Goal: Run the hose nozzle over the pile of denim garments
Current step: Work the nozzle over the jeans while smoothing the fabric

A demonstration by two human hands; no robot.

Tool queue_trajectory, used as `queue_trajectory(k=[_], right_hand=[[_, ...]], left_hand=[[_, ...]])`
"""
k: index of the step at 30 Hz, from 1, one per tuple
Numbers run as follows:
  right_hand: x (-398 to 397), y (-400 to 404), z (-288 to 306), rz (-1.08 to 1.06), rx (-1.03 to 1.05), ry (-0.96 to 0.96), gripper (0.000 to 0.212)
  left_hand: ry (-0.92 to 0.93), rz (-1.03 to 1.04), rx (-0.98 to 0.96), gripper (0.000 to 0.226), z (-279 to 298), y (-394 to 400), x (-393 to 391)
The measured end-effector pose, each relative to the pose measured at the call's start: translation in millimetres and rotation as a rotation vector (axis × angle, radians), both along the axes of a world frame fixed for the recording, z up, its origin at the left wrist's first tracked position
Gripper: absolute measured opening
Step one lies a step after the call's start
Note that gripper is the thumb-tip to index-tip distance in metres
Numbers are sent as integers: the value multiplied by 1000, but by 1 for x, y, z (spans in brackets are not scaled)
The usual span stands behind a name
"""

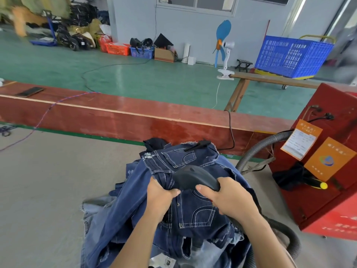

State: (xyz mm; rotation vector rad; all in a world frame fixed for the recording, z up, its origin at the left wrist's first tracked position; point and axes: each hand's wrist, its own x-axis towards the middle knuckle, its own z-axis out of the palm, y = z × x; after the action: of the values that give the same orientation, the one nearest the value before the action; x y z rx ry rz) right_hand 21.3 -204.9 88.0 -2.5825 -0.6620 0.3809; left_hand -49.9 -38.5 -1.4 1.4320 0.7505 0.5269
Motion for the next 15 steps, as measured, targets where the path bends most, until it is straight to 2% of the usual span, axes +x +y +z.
queue_trajectory(k=[3,8,12,15], right_hand=[[0,-6,2,16,-1,76,57],[-4,3,0,-2,-18,-4,53],[-2,-3,-1,-9,30,100,56],[-4,4,-5,-20,26,33,54]], left_hand=[[-11,0,-15,54,-1,2,-1],[-33,-15,1,56,-1,1,0],[-49,-3,-25,62,-1,4,-3],[-53,-29,14,66,0,3,-1]])
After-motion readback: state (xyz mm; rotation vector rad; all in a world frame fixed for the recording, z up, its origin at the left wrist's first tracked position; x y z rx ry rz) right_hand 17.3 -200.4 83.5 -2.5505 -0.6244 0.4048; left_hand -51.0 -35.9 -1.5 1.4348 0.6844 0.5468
